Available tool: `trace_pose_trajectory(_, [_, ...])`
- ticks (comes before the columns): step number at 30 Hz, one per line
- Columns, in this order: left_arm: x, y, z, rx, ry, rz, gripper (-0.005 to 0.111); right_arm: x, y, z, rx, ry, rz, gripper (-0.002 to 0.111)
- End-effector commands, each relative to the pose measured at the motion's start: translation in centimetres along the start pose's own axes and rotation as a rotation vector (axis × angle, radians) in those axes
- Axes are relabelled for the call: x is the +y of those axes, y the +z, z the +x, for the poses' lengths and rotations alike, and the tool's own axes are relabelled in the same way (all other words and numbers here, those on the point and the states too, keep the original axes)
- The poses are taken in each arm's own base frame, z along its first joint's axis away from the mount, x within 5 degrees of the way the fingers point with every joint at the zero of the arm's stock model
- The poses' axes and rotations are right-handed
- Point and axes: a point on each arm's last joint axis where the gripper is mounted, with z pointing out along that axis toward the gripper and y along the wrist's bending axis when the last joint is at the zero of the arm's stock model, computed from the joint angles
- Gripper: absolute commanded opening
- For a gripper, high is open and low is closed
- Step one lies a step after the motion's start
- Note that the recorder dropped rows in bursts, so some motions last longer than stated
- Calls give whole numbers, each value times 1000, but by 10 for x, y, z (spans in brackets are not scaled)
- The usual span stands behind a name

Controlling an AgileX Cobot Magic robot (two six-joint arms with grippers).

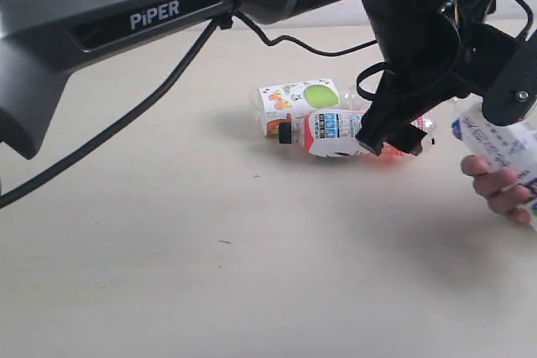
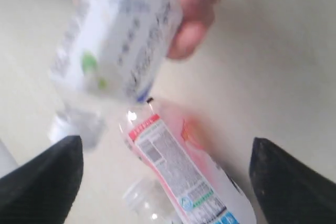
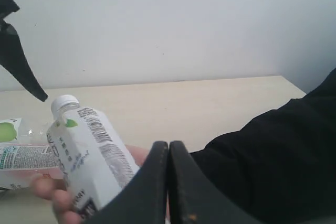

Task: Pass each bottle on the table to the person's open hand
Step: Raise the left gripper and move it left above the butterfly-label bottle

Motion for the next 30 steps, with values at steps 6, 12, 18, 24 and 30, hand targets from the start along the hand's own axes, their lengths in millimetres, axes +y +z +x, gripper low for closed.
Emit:
trace_pose_trajectory(6, [-7,-22,31,345,-253,60,65,-1,0,0,-12,-14,10,0])
trace_pose_trajectory(12, [-3,-27,59,451,-481,-21,63,-1,0,0,-12,-14,10,0])
trace_pose_trajectory(18, [-3,-29,79,471,-795,-89,27,-1,0,0,-12,-14,10,0])
trace_pose_trajectory(24, [-2,-31,90,485,-950,-132,0,-1,0,0,-12,-14,10,0])
trace_pose_trajectory(30, [-2,-31,90,479,-1124,-178,0,-1,0,0,-12,-14,10,0])
